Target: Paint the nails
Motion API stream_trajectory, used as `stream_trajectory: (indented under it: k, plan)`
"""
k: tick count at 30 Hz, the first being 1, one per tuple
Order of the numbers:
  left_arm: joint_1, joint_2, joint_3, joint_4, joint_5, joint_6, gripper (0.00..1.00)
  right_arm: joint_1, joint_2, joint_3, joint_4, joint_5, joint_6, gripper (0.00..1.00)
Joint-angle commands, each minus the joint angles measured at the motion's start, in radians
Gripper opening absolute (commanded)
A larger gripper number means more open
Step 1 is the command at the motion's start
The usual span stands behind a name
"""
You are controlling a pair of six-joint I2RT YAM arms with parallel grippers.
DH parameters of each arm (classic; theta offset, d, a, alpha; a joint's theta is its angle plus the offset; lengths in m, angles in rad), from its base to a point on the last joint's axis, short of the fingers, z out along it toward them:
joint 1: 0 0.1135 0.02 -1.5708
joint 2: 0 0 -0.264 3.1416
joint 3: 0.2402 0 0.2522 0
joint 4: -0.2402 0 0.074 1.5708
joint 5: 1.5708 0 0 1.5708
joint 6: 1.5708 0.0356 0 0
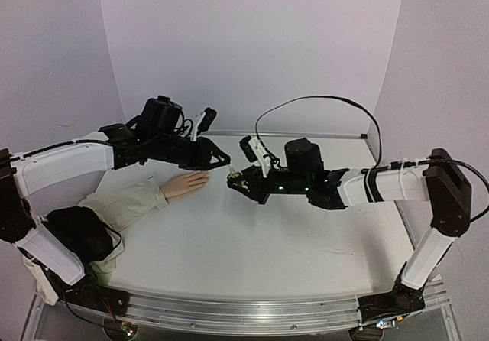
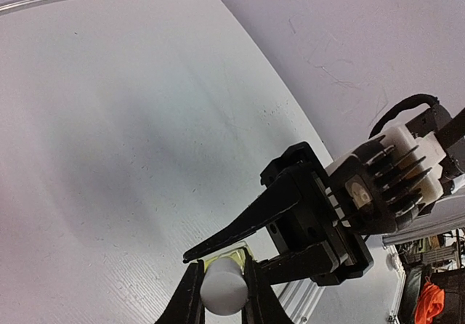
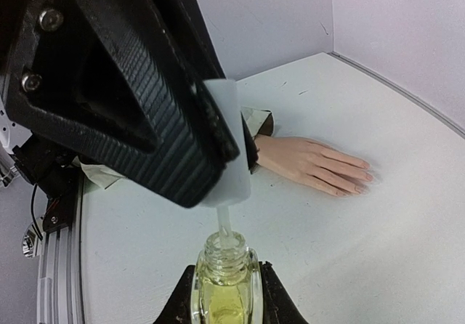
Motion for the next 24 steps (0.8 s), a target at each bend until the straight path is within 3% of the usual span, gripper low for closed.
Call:
stream_trajectory:
  k: [1,24]
  plan:
    - [0.008,-0.058,0.056,-0.001,-0.031,0.025,0.0,0.0,-0.011,0.008,0.066,-0.014,0.005,0.0]
    - [0.013,-0.059,0.069,-0.003,-0.03,0.034,0.0,-0.001,-0.033,-0.019,0.085,0.006,0.0,0.0]
